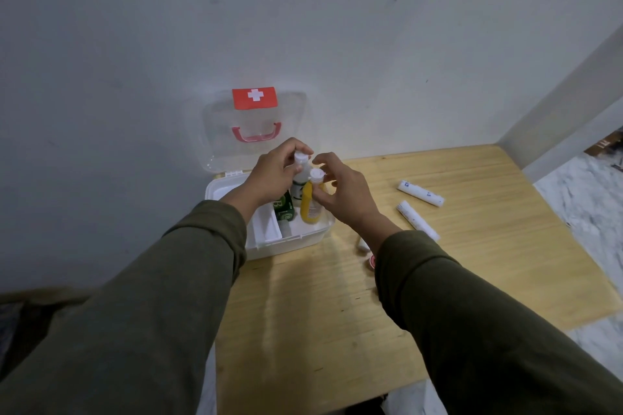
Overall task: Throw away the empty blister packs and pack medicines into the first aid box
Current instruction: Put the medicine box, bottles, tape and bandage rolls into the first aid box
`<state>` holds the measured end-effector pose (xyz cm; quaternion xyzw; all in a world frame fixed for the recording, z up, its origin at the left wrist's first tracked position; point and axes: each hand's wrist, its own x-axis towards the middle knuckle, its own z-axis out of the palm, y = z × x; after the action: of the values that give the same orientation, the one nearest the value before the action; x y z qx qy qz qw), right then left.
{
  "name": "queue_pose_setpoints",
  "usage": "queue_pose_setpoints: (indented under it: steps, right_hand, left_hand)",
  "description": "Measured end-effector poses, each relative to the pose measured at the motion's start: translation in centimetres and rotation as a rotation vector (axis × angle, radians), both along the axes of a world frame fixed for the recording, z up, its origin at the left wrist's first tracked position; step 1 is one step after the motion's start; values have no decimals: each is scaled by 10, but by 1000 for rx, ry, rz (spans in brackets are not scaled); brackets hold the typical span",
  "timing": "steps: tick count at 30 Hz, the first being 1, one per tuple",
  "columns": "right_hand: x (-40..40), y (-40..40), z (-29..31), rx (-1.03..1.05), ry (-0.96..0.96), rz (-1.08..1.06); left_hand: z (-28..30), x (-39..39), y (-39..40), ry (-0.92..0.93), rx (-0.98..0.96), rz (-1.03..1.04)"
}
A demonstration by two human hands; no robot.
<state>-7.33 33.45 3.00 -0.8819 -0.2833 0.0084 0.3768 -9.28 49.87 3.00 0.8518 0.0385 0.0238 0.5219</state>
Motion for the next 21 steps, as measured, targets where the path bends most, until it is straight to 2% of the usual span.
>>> queue_pose_setpoints:
  steps: [6, 21]
  right_hand:
    - [2, -3, -6, -89, -26, 37]
    - [4, -7, -15, -222, -134, 79]
  left_hand:
    - [-12, -3, 1, 57, 26, -11]
    - [-15, -5, 0, 37, 47, 7]
